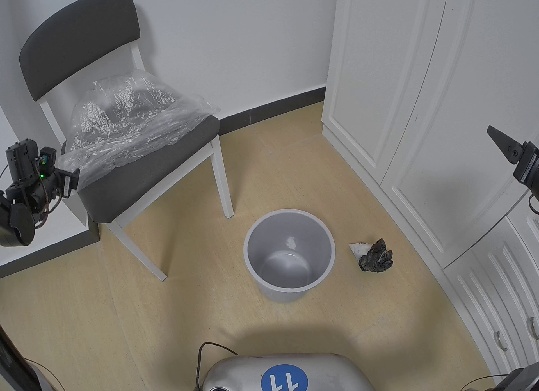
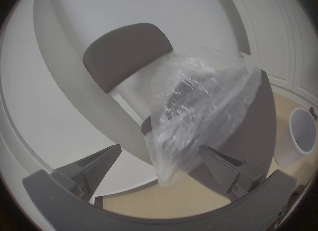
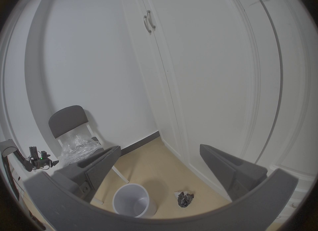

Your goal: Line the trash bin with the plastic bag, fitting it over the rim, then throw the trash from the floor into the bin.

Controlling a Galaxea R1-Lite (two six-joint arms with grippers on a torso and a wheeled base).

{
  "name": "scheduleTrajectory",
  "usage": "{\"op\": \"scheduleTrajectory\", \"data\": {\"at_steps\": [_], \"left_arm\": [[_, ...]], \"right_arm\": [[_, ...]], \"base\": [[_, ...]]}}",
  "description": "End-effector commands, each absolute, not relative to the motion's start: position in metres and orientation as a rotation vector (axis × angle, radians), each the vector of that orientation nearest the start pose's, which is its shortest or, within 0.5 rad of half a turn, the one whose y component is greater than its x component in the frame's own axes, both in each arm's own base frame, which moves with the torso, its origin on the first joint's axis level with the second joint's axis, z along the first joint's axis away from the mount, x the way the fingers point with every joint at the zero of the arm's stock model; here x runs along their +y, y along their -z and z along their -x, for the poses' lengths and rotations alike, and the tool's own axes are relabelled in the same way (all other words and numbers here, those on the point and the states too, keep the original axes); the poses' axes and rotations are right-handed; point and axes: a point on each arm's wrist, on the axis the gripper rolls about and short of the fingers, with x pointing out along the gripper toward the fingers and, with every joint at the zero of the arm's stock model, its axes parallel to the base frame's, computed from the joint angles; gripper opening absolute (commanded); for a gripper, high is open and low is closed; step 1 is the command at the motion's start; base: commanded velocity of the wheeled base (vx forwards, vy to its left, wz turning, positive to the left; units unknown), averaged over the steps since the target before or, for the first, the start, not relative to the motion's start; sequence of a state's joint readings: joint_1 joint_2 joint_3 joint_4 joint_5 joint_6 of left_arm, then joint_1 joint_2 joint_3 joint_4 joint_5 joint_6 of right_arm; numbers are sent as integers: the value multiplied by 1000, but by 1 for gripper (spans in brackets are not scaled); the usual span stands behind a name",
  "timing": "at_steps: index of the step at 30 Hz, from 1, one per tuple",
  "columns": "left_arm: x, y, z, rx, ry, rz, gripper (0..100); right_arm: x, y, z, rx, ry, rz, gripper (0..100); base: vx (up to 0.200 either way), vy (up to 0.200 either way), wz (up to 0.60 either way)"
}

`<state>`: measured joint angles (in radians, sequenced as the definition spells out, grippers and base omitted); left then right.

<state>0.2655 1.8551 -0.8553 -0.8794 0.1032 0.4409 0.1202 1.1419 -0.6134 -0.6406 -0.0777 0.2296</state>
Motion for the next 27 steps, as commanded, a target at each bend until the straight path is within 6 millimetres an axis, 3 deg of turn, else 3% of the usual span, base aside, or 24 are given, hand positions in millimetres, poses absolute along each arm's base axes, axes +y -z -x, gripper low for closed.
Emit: {"op": "scheduleTrajectory", "data": {"at_steps": [1,23,27], "left_arm": [[99,-158,-313,250,-317,-416,100],[99,-117,-342,298,-294,-417,100],[105,-111,-361,240,-352,-425,100]], "right_arm": [[18,-259,-165,-95,-57,-235,100],[18,-259,-166,-93,-59,-235,100],[18,-259,-166,-95,-59,-235,100]], "base": [[0,0,0],[0,0,0],[0,0,0]]}}
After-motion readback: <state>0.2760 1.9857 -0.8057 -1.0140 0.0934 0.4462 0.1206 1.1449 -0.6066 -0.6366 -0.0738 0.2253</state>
